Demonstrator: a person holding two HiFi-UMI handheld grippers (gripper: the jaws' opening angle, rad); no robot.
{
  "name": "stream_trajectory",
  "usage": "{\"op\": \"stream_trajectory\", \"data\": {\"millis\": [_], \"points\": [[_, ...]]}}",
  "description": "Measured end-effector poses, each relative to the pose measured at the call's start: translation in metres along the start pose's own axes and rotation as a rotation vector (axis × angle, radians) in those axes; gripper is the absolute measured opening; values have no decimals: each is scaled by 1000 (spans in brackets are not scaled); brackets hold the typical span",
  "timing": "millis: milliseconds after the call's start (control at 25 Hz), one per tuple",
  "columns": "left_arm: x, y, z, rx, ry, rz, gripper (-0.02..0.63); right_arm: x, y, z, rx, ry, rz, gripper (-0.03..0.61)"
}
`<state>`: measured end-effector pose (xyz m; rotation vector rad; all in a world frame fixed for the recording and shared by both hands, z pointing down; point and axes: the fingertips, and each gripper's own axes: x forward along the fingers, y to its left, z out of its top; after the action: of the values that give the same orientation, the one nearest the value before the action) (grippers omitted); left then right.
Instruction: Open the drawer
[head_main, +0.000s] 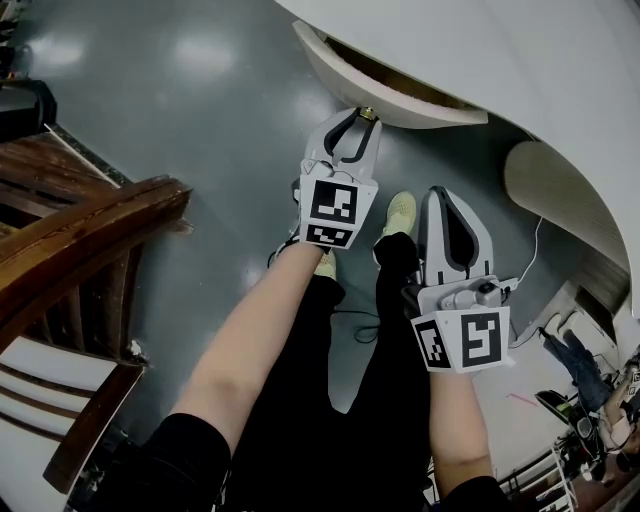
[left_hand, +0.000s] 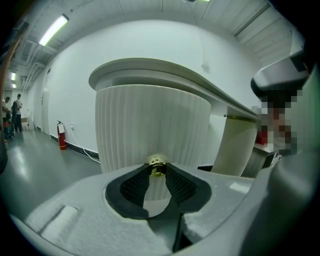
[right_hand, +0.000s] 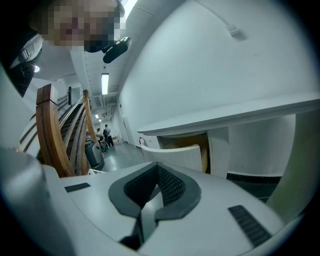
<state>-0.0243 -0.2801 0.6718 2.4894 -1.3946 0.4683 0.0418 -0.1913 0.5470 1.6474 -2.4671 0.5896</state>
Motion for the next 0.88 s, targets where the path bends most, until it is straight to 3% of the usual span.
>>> {"op": "stream_trajectory", "data": {"millis": [880], "points": [[-85,-14,-49,10,79,-38,107,-45,50,-18,12,33,8,14]]}}
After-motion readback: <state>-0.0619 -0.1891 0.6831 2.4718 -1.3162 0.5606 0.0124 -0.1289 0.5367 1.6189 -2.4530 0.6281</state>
